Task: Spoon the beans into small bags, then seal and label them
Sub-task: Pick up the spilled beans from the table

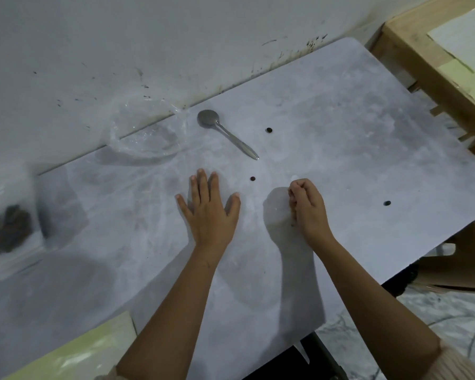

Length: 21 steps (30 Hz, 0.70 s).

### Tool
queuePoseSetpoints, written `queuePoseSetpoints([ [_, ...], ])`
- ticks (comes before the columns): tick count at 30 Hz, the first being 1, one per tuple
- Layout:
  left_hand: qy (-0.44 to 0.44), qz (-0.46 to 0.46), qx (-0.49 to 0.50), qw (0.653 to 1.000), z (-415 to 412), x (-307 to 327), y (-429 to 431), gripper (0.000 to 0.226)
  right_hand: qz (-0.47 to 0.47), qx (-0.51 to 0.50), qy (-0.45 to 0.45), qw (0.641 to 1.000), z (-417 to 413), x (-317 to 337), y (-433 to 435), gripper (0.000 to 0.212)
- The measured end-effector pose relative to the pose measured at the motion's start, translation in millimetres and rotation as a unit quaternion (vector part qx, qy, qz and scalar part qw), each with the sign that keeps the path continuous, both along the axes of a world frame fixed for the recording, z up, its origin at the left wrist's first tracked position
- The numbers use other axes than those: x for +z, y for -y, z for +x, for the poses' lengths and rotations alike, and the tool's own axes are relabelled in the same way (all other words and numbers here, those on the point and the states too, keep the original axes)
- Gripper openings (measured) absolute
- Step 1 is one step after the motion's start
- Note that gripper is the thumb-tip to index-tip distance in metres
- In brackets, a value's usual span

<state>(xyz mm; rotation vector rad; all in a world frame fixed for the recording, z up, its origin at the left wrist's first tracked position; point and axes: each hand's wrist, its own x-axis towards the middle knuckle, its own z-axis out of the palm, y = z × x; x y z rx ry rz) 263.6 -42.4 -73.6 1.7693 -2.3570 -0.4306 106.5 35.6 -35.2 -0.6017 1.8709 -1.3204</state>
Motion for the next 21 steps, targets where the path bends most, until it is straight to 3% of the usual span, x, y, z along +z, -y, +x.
queuePoseSetpoints([
  [6, 0.016, -0.026, 0.016, 0.999, -9, -3, 8, 0.065, -0.066, -0.092, 0.225, 0.968, -12, 6, 23, 0.027],
  [10, 0.016, -0.038, 0.026, 0.999, -11, -3, 8, 0.06, -0.04, -0.082, 0.265, 0.96, -15, 7, 34, 0.028],
  [13, 0.023, -0.036, 0.027, 0.999, -11, -3, 8, 0.06, -0.017, -0.012, 0.186, 0.982, -17, 5, 41, 0.027],
  [16, 0.025, -0.033, 0.027, 0.999, -11, -2, 8, 0.062, 0.008, 0.068, 0.044, 0.997, -18, 4, 48, 0.021],
  [21, 0.031, -0.035, 0.03, 0.998, -13, -1, 8, 0.062, 0.007, 0.186, -0.127, 0.974, -20, -5, 62, 0.004],
])
